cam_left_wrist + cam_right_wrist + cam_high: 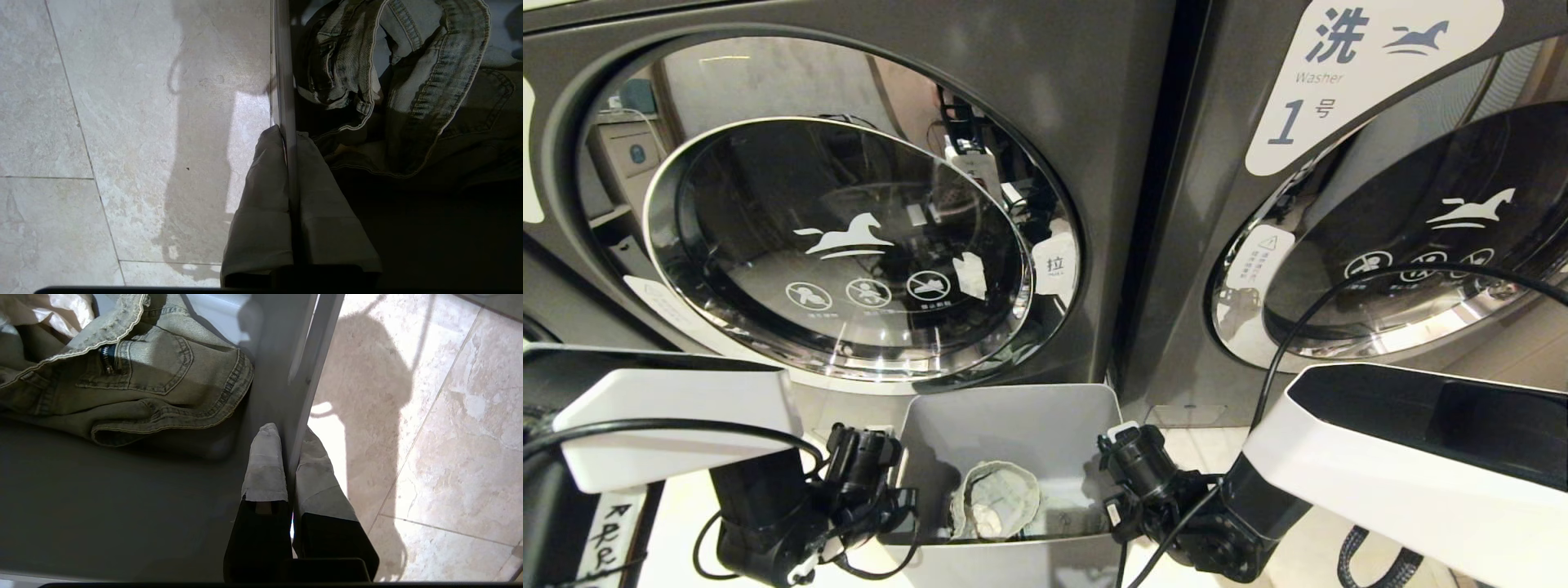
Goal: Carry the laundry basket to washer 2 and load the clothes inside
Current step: Pick up the clothes basket and put it beside the washing machine
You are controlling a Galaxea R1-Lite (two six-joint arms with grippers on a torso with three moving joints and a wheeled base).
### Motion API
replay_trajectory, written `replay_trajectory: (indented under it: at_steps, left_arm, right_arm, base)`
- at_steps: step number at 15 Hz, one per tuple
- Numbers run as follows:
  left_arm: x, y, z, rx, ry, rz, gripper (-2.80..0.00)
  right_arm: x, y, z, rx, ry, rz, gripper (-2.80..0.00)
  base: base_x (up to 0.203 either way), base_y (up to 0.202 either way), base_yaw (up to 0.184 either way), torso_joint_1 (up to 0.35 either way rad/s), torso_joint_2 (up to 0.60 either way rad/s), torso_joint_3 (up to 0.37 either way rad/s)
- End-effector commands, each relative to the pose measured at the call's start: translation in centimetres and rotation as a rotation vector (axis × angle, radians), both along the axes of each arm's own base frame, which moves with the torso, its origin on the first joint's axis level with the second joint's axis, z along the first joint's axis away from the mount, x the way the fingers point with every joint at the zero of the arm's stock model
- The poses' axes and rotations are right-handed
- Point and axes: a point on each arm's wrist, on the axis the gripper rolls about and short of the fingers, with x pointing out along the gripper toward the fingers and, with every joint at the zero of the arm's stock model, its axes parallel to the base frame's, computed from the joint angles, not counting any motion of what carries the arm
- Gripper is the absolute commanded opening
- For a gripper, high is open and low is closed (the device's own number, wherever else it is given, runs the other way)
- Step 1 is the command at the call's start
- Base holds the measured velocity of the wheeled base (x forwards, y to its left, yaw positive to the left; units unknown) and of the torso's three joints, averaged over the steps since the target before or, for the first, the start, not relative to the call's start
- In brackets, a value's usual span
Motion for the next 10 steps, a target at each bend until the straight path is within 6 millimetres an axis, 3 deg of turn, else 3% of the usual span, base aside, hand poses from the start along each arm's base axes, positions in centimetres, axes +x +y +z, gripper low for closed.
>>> replay_trajectory:
  at_steps: [1, 10]
  left_arm:
    - [0.06, -0.01, -0.47, 0.005, 0.009, 0.003, -2.8]
    - [-0.16, 0.11, -0.68, 0.041, 0.027, -0.028, -2.8]
  right_arm:
    - [0.06, -0.07, -0.72, -0.015, 0.008, -0.004, -2.8]
    - [0.05, -0.24, -1.4, -0.111, -0.01, 0.002, -2.8]
  base:
    - [0.0, 0.0, 0.0, 0.0, 0.0, 0.0]
    - [0.0, 0.0, 0.0, 0.0, 0.0, 0.0]
